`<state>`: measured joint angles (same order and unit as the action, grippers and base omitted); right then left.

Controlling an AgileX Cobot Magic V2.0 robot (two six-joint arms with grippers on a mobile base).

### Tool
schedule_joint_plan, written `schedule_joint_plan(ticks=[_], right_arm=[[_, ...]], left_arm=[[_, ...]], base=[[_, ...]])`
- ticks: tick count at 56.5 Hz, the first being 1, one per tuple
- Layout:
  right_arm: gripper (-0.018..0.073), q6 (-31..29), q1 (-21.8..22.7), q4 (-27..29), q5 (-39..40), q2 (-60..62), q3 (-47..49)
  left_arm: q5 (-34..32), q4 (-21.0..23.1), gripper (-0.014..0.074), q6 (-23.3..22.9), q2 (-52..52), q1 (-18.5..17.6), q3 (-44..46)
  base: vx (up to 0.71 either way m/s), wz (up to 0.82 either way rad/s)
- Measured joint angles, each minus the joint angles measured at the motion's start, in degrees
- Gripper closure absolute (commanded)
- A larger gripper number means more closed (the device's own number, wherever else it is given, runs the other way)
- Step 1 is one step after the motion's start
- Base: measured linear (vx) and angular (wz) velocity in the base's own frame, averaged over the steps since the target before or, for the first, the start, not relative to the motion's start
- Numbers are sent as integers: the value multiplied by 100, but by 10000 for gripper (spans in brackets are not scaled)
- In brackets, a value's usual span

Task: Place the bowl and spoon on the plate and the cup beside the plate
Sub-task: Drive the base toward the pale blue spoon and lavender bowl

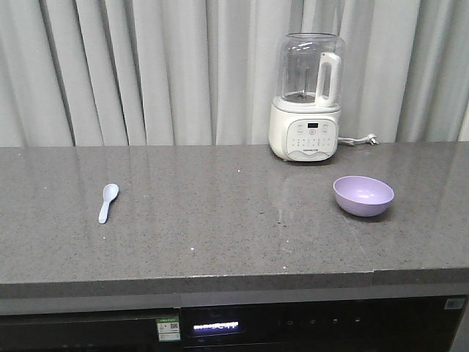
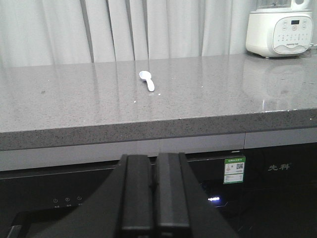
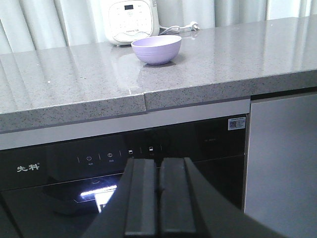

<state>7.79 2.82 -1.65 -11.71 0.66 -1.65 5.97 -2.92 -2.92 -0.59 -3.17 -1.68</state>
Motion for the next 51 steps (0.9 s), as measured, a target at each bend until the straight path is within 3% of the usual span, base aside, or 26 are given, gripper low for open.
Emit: schedule_joint_plan(ticks=[51], right_arm=[[568,0,0,0,0,0,0]], left_arm=[[0,0,596,0,0,0,0]], base=[[1,-3]])
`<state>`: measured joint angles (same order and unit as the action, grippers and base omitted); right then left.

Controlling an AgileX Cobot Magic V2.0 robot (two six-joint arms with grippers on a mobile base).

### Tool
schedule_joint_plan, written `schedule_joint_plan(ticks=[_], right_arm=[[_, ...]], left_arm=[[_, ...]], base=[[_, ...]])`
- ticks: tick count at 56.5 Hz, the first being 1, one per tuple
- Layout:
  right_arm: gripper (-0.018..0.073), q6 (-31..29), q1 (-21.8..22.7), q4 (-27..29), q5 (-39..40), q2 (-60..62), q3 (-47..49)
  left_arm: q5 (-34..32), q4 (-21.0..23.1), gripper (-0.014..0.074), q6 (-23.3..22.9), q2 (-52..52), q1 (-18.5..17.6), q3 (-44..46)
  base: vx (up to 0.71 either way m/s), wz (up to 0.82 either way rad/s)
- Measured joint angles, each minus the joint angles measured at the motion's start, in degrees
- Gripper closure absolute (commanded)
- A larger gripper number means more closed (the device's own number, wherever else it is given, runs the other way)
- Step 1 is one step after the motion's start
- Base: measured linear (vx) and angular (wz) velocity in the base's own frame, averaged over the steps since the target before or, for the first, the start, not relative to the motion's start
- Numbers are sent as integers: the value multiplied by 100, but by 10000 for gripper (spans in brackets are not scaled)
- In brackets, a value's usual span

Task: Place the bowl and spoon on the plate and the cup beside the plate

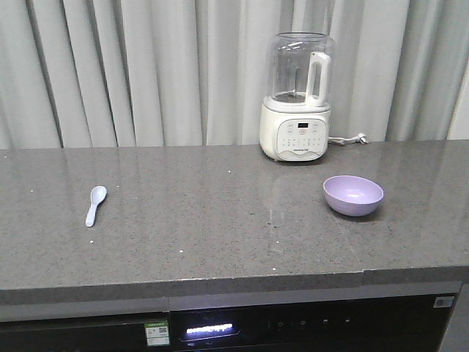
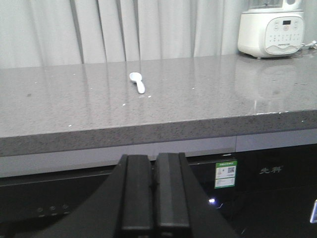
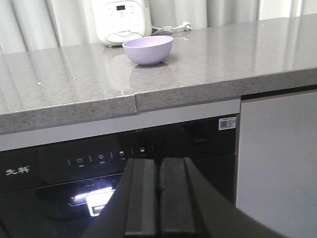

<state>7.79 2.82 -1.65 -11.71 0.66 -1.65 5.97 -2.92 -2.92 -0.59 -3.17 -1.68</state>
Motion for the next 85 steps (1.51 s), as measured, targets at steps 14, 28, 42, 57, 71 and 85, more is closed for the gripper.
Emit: schedule_joint_plan(ticks=[14,28,42,57,71,85], right_arm=[[568,0,0,0,0,0,0],[568,0,0,0,0,0,0],[568,0,0,0,0,0,0],[568,0,0,0,0,0,0],[568,0,0,0,0,0,0],[568,0,0,0,0,0,0]], left_arm=[[0,0,596,0,0,0,0],[0,0,596,0,0,0,0],[0,0,596,0,0,0,0],[0,0,596,0,0,0,0],[0,0,596,0,0,0,0],[0,0,596,0,0,0,0]], base=[[9,-23],[17,-15],[29,-2],[36,25],[33,27],[16,11]])
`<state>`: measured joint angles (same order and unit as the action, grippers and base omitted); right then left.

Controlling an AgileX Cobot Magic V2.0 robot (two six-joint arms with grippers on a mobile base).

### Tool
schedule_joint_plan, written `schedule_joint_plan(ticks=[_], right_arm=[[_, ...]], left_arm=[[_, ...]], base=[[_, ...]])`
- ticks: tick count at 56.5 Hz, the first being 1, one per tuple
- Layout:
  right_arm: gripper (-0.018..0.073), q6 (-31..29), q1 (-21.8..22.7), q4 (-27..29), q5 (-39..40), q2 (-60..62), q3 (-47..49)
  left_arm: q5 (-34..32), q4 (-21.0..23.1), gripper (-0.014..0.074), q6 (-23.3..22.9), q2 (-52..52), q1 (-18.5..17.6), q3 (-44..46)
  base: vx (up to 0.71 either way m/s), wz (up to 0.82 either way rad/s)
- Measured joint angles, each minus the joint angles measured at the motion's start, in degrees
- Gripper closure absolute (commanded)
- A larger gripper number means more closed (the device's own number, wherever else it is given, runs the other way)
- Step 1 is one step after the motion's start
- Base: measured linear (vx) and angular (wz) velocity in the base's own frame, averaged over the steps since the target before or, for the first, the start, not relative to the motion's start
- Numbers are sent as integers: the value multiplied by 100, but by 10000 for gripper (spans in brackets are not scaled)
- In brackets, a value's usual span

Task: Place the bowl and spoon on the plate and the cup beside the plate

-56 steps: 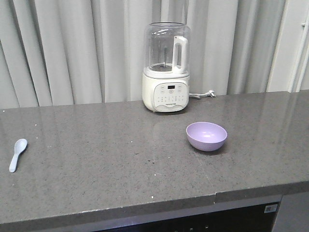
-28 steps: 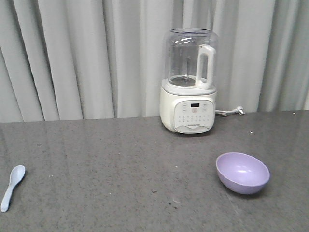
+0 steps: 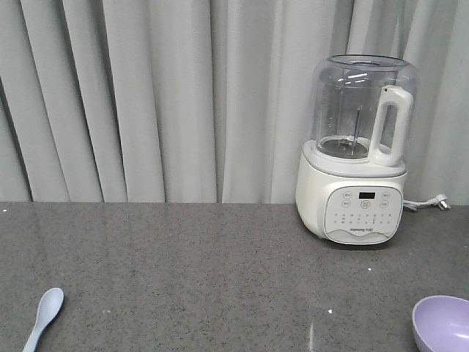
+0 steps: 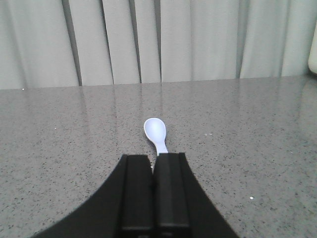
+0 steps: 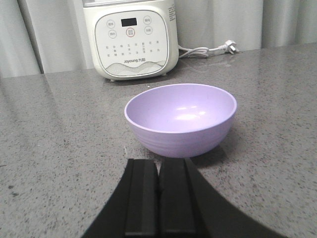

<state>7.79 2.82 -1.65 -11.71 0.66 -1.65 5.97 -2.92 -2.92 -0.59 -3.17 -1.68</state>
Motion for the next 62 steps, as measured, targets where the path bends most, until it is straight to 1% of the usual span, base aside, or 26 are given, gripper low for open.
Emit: schedule_joint_plan(ticks=[31,34,37,39,42,44,47,49,53,57,62], right_arm=[[568,0,0,0,0,0,0],[568,0,0,0,15,0,0],[568,0,0,0,115,0,-4],[568,0,5,0,358,0,-19],[568,-5,5,-27,719,0,-19],[568,-5,5,-51,1032,0,3],[568,-25,5,-70,1125,0,202],[568,-90,5,-104,1096,0,500],[568,-390,11,-225,985,-192,1331],[568,-683,11,-315,793,-746,2433],[568,-835,22,-354,585,-1647,3560]], left_arm=[[-31,0,596,0,0,0,0],[-176,0,596,0,0,0,0],[-527,0,596,-14,0,0,0],[-781,23,596,-77,0,0,24],[-1153,112,596,-292,0,0,129],[-1330,186,596,-477,0,0,269],[-1363,254,596,-720,0,0,618],[-1298,252,596,-782,8,0,968],[-1112,141,596,-786,263,0,1805],[-913,-65,596,-767,804,0,2906],[-556,-422,596,-679,1849,0,4080]], base=[[3,1],[0,0],[0,0],[0,0],[0,0],[0,0],[0,0],[0,0],[0,0],[0,0],[0,0]])
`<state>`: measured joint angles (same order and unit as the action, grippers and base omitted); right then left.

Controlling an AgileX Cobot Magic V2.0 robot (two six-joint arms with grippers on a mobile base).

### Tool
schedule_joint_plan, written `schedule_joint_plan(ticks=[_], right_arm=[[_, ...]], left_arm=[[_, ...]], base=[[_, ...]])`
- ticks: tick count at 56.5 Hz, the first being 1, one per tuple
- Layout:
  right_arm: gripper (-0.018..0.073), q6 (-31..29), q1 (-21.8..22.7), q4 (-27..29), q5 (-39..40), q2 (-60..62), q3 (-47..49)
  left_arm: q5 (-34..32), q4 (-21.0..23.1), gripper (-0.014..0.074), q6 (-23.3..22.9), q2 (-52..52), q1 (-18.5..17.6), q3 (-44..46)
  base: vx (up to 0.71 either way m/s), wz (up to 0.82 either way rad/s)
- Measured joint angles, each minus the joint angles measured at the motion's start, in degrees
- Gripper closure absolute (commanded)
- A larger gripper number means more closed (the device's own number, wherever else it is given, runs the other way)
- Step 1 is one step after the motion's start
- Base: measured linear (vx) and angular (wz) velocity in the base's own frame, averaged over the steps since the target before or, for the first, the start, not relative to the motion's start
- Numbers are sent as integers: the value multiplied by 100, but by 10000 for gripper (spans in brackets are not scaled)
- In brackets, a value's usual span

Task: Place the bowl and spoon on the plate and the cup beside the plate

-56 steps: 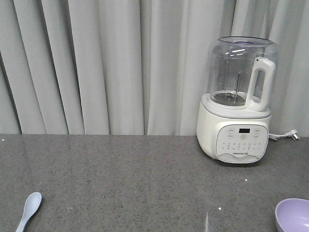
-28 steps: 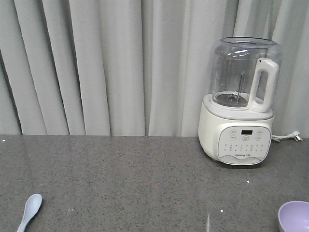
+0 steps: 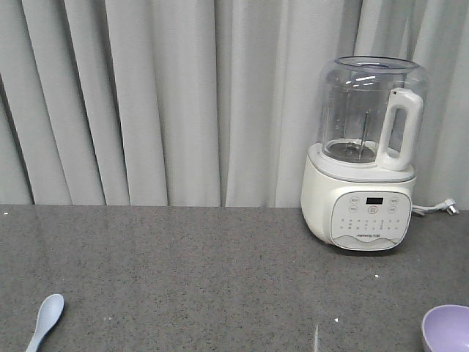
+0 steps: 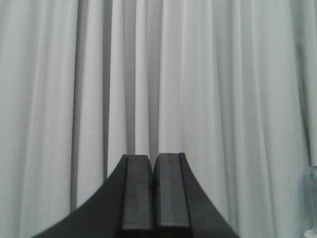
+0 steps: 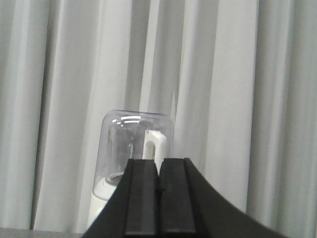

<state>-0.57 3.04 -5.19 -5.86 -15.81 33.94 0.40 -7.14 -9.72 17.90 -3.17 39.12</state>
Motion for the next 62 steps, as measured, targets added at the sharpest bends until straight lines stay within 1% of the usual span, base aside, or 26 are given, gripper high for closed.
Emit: schedule_joint_plan(ticks=[5,7,14,17,20,23,27,33,35,39,43,49,52,56,62], right_arm=[[568,-44,0,-5,-31,-940,727],[568,-39,0,1,-42,-1295,901],[559,-7,0,167,-150,-1971,996],[543,7,0,223,-230,-2149,996],[505,7,0,244,-302,-2245,996],[445,10,0,263,-379,-2282,996],[339,10,0,274,-444,-2289,996],[133,10,0,274,-459,-2283,1007],[84,10,0,274,-470,-2283,1007],[-8,10,0,274,-478,-2283,1007],[-56,10,0,274,-478,-2283,1007],[-63,10,0,274,-465,-2283,1007],[-53,10,0,274,-460,-2283,1007],[-34,10,0,274,-458,-2283,1007],[-13,21,0,340,-458,-2283,1007]], left_arm=[[452,-195,596,73,1100,0,798],[576,-209,596,78,1470,0,918],[778,-226,585,80,2339,-19,969],[813,-226,560,80,2535,-24,969],[813,-226,516,80,2673,-24,974],[813,-226,462,68,2739,-24,974],[813,-226,357,68,2790,-24,974],[813,-226,196,68,2803,-24,974],[805,-226,152,63,2803,-24,974],[752,-194,97,1,2808,-24,974],[737,-36,80,-143,2808,-24,974],[816,140,84,-213,2865,-24,982],[1036,161,84,-183,2936,-24,1068],[1575,161,84,-12,3167,-24,1386],[2605,168,84,285,3740,-24,2146]], base=[[0,0],[0,0],[0,0],[0,0],[0,0],[0,0],[0,0],[0,0],[0,0],[0,0],[0,0],[0,0],[0,0],[0,0],[0,0]])
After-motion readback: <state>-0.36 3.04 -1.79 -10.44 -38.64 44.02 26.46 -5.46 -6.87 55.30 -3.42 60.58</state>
